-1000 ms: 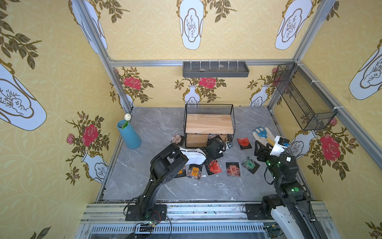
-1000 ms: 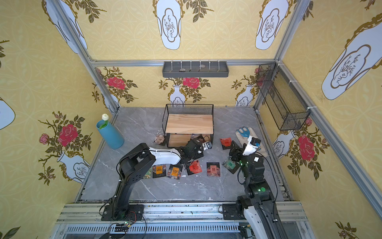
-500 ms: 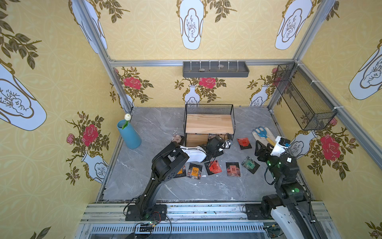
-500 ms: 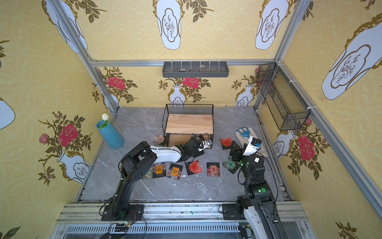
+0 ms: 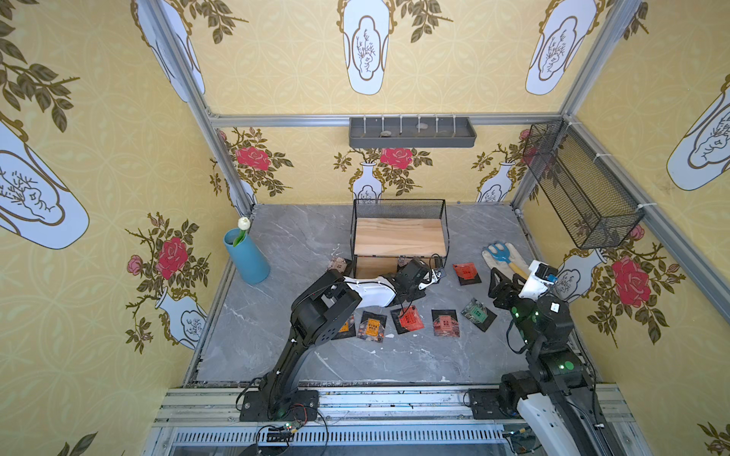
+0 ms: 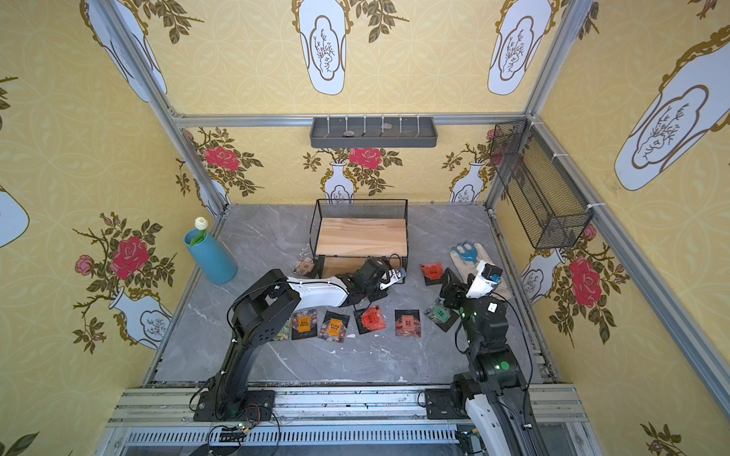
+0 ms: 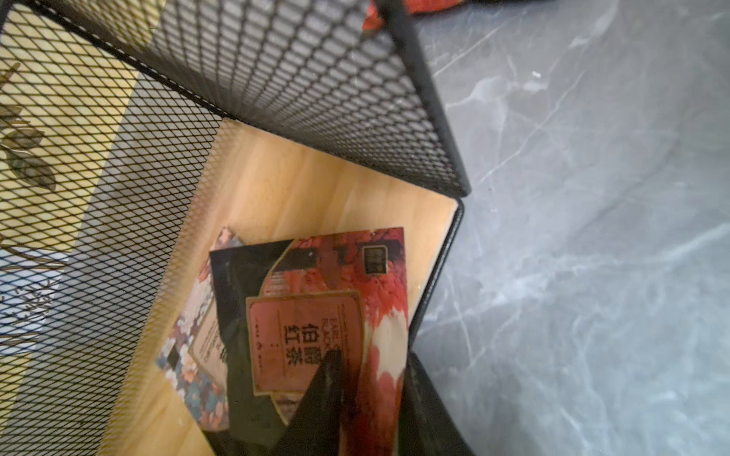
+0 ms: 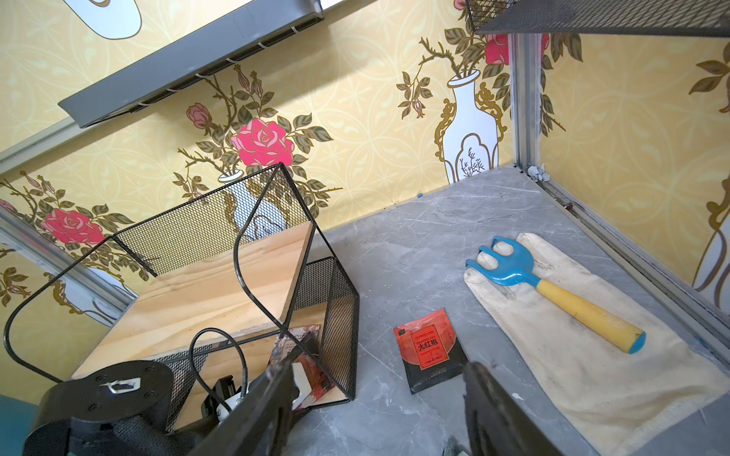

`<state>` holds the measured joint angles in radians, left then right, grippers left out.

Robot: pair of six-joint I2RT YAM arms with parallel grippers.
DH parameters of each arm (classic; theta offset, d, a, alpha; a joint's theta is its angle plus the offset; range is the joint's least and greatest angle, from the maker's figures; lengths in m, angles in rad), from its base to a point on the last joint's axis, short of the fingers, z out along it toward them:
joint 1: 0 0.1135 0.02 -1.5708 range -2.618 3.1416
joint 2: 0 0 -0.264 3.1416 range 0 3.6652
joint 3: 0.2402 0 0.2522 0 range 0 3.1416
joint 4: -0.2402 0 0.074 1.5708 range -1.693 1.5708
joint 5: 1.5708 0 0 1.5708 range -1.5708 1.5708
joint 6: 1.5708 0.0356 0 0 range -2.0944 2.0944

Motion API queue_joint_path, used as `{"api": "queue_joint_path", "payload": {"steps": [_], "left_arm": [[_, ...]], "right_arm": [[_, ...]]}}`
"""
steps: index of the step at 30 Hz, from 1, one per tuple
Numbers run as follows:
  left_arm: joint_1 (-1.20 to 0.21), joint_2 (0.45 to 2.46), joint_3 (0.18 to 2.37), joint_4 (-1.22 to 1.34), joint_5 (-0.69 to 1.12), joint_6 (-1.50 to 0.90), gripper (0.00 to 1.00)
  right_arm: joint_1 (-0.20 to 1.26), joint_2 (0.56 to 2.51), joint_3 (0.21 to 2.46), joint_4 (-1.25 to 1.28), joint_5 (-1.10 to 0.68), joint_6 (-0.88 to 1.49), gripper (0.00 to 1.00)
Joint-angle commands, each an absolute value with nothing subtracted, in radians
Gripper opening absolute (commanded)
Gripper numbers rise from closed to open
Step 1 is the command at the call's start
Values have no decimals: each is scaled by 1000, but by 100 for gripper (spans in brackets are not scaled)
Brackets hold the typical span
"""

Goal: Remove the tea bags from the shelf
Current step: Pick up the tea bag from the shelf.

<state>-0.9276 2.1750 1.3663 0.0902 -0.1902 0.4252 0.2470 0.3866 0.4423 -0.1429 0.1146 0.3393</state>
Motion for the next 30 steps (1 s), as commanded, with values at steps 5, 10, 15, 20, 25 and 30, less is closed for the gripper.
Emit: {"api": "queue_joint_path", "payload": {"steps": [5, 10, 15, 20, 25, 30], "left_arm": [[-925, 2155, 1348, -54, -185, 393, 15], [-925, 2112, 1332, -52, -202, 382, 8], [-934, 2089, 1324, -39, -248, 388, 3], [-936, 2073, 1317, 6, -308, 394, 0], [-936, 2070, 1315, 39, -334, 409, 1], [-936, 2059, 1308, 55, -356, 414, 0]], "right_arm": [[247, 381, 447, -132, 127, 345, 72], [246, 381, 443, -130, 124, 347, 72], [247, 382, 444, -130, 123, 345, 72], [247, 386, 445, -128, 118, 346, 72], [247, 388, 445, -128, 121, 343, 72], [246, 399, 445, -120, 121, 344, 72]]}}
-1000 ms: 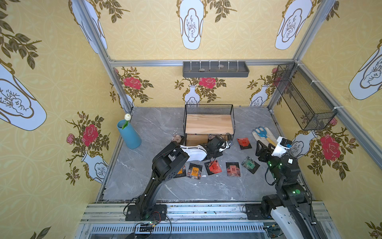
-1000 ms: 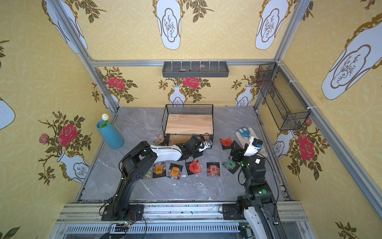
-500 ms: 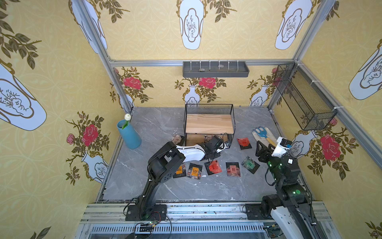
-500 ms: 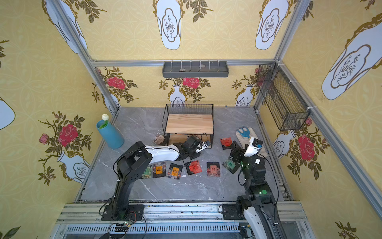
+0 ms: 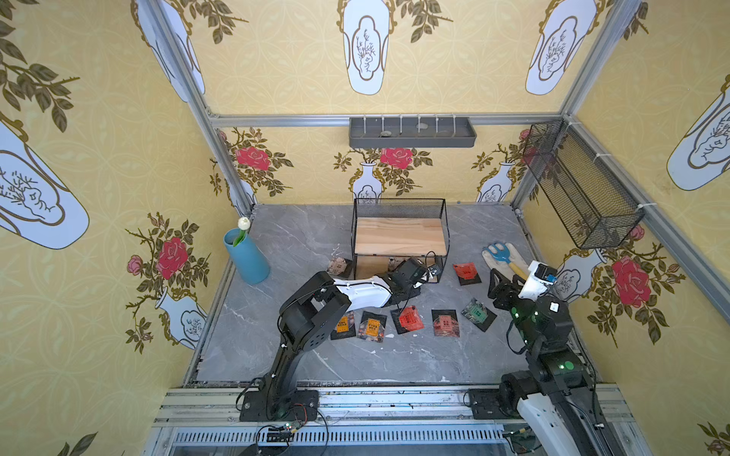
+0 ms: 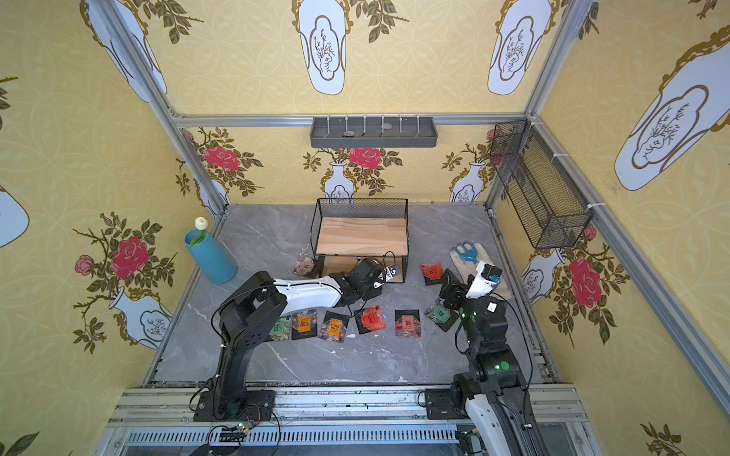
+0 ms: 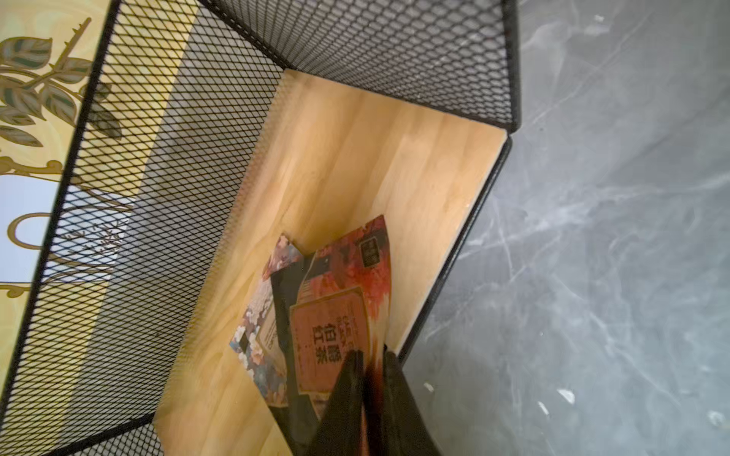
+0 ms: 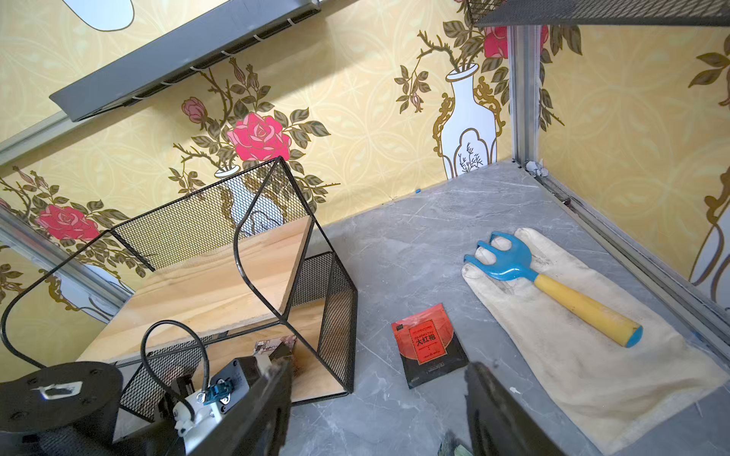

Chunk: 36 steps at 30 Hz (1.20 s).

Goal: Remove the tea bags from the shelf
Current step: Pick up the tea bag from the shelf.

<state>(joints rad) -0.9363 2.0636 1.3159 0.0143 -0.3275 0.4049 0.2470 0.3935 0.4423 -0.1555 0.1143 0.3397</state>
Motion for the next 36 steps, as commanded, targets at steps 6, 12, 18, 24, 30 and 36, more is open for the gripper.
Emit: {"api": "queue_joint_path", "payload": {"steps": [6, 12, 18, 24, 30, 36], "left_arm": [[-945, 2042, 1301, 72, -376, 432, 0], [-963, 2024, 1280, 94, -405, 453, 0], [-995, 1983, 1226, 120, -458, 463, 0], [-1027, 1909, 1162, 158, -533, 464, 0], [-1063, 1858, 1108, 163, -589, 463, 0], [-1093, 1777, 1052, 123, -641, 409, 0]], "right_arm": [[247, 408, 443, -114, 118, 342, 73], [246, 408, 442, -113, 118, 342, 73], [246, 406, 443, -110, 110, 343, 73], [246, 403, 440, -109, 97, 347, 73], [246, 400, 450, -112, 86, 348, 73], [247, 400, 450, -111, 75, 352, 73]]}}
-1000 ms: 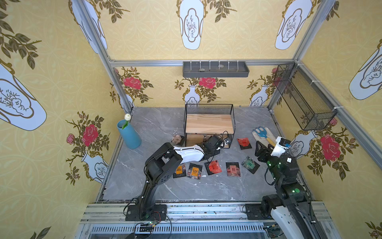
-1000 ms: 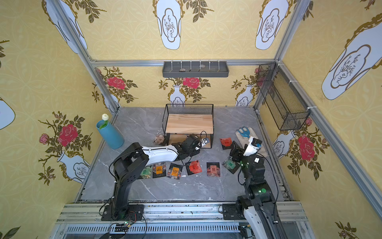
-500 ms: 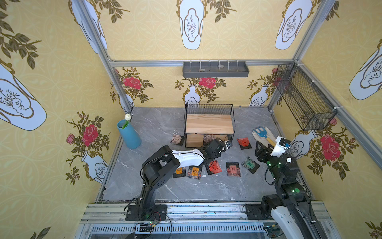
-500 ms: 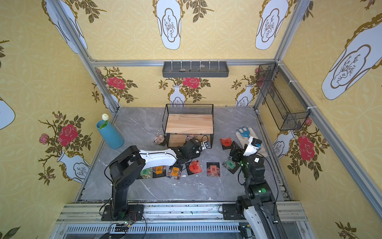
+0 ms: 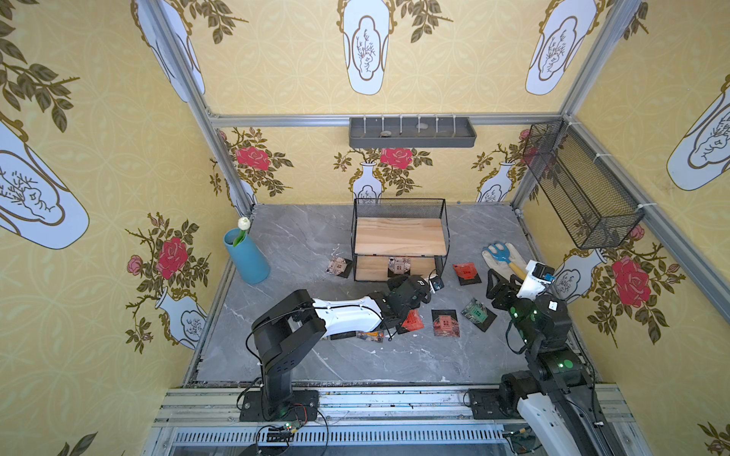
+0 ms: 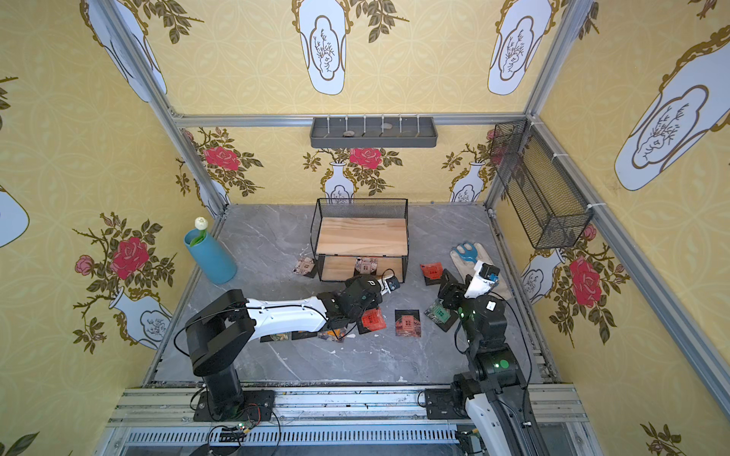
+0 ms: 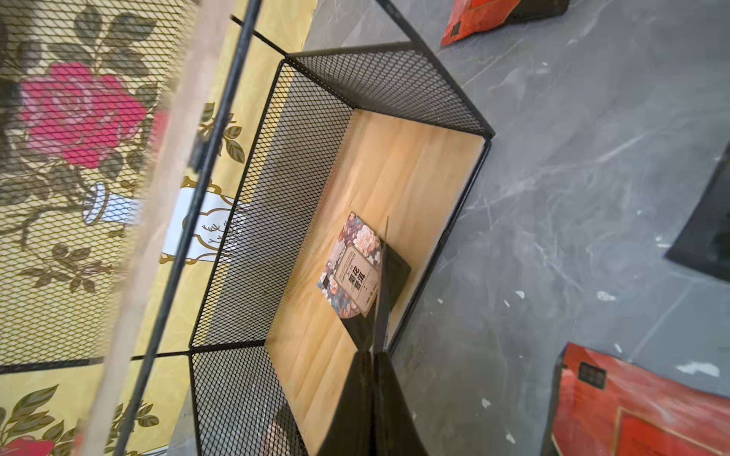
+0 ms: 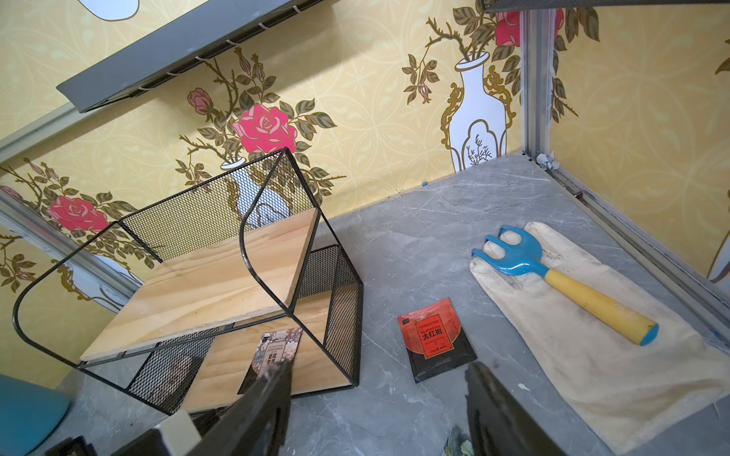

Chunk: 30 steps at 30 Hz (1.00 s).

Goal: Remove the tea bags from the shelf
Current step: Pick up the tea bag from the shelf, then place the tea bag at the center of the board.

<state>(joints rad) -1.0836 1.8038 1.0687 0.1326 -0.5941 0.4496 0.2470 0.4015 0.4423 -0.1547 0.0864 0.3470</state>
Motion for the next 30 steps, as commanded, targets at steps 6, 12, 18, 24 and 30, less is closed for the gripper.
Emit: {"api": "queue_joint_path", "payload": {"steps": [6, 12, 18, 24, 30], "left_arm": [[-1126, 1662, 981, -30, -735, 276, 0], [-1159, 1547, 939, -309, -824, 16, 0], [-1170, 1507, 941, -629, -887, -279, 0], [-1167, 1543, 979, -937, -956, -565, 0], [-1101, 1594, 1007, -1027, -944, -676, 0]], "right_arm": [[246, 410, 456, -101, 63, 347, 73], [246, 441, 459, -73, 44, 347, 73], [247, 459, 456, -49, 30, 347, 73], [246, 467, 451, -33, 26, 342, 73], [247, 466, 450, -31, 24, 342, 73]]}}
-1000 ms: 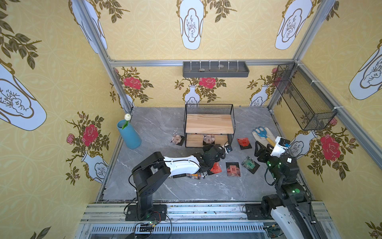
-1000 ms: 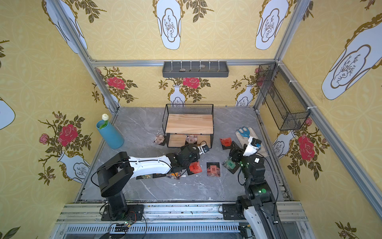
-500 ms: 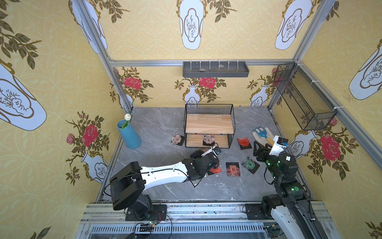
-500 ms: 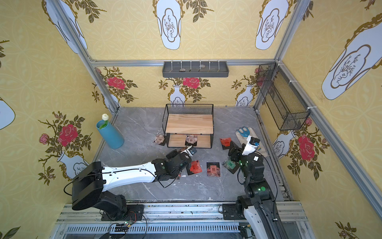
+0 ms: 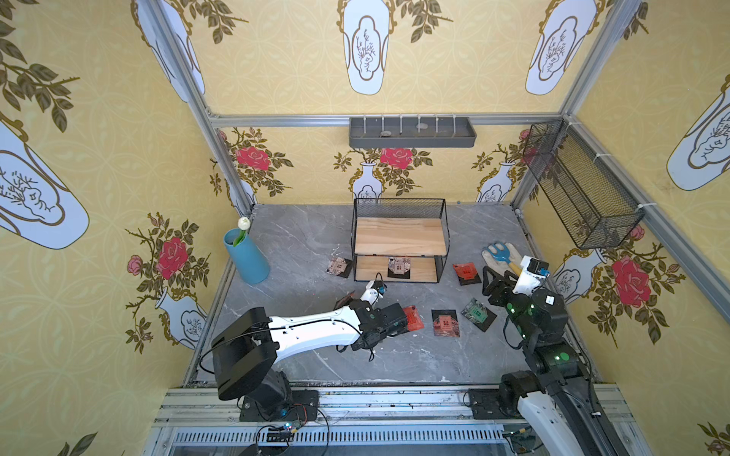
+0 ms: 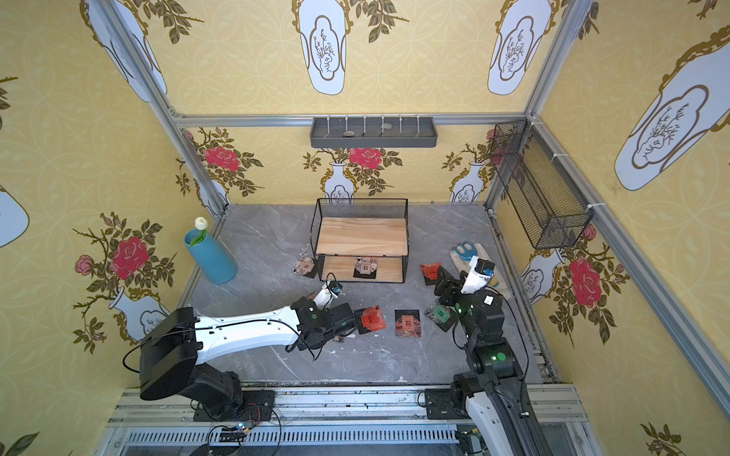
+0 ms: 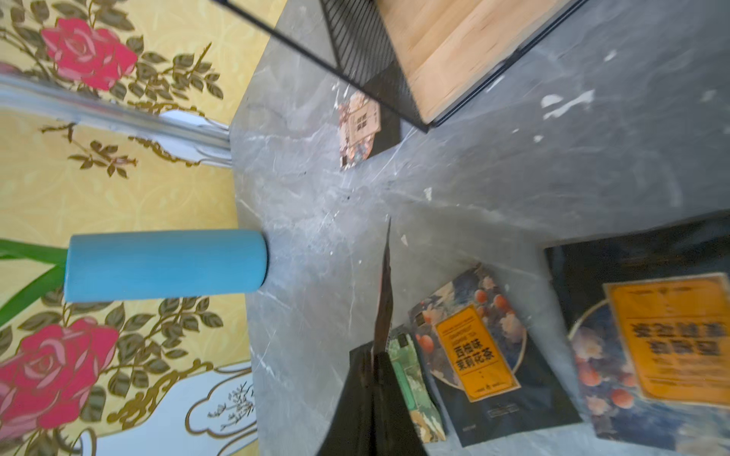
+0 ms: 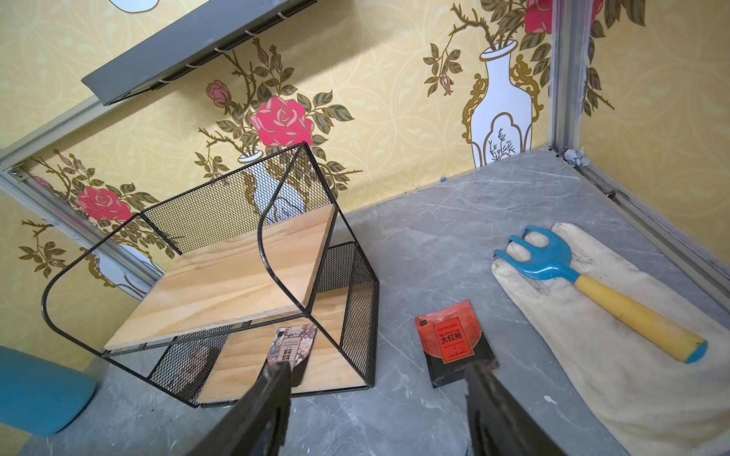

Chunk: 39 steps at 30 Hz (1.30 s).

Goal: Remove the tea bags from the shelf
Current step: Place the tea bag at the center of the board.

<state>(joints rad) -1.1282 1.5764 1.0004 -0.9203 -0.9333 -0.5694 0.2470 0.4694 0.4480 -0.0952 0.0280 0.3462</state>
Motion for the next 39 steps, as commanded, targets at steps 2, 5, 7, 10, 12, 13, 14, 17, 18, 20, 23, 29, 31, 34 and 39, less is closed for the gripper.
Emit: {"api": "queue_joint_path", "payload": {"steps": [2, 5, 7, 10, 12, 13, 14, 17, 18, 20, 23, 29, 31, 34, 39], "left_arm": [[-1071, 1600, 1009, -1033, -934, -679, 0], [-1017, 1594, 997, -1017, -913, -679, 0], [-966, 1591, 1001, -1022, -886, -679, 0], [-917, 1585, 1002, -999, -878, -691, 0], [-880, 1593, 1009, -984, -868, -656, 0], [-868, 1597, 1010, -968, -867, -640, 0], [-853, 1603, 1009, -945, -859, -617, 0], [-814, 1624, 1006, -878, -829, -564, 0], [-800, 1637, 1011, -864, -823, -551, 0], [-780, 1660, 1029, -861, -822, -538, 0], [-753, 1706, 1056, -846, -784, -497, 0], [-724, 1790, 1110, -890, -739, -505, 0], [-718, 1801, 1117, -900, -729, -512, 0], [-703, 1823, 1130, -911, -699, -511, 0], [-694, 1835, 1129, -919, -702, -513, 5]], "right_arm": [[246, 463, 450, -35, 28, 341, 73], [245, 459, 449, -38, 32, 338, 73], [245, 462, 451, -38, 35, 338, 73], [244, 466, 451, -35, 37, 339, 73], [245, 474, 455, -34, 37, 340, 73], [244, 476, 458, -36, 36, 340, 73], [245, 477, 461, -36, 37, 340, 73], [245, 470, 462, -44, 47, 339, 73], [244, 468, 464, -47, 48, 339, 73], [244, 466, 469, -55, 51, 336, 73], [245, 462, 470, -59, 57, 337, 73], [244, 457, 480, -66, 67, 330, 73], [243, 455, 482, -65, 69, 329, 73], [243, 459, 480, -61, 69, 329, 73], [244, 462, 482, -61, 71, 328, 73]]}}
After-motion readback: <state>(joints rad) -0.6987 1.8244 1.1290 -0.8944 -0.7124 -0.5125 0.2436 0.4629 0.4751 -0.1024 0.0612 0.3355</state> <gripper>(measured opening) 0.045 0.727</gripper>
